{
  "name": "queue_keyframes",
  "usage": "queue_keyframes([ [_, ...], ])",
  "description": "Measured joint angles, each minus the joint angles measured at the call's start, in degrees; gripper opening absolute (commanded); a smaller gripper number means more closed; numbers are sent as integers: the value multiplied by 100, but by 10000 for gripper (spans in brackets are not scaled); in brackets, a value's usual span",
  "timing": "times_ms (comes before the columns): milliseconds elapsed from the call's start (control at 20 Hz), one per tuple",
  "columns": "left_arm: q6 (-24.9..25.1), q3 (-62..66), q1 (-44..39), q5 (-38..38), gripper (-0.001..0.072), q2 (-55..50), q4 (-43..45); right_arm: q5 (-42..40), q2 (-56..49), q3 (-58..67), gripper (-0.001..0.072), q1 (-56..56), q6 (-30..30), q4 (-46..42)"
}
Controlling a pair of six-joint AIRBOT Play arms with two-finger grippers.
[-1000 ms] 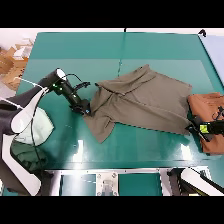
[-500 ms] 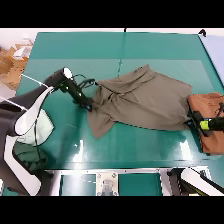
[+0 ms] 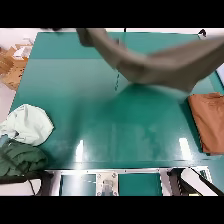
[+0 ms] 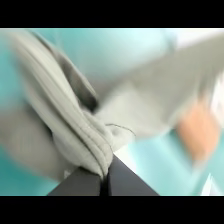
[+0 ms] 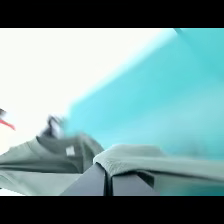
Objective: Fold the shirts.
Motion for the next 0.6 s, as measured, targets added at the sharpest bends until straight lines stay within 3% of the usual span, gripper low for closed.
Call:
queue_keyframes([
  [250,-463,251,809,1346,26,1851,-332,-229,245,2310,15,-262,787,664],
  [600,-780,264,1224,1908,27,3018,780,35,490,2929,15,-796,1316,452],
])
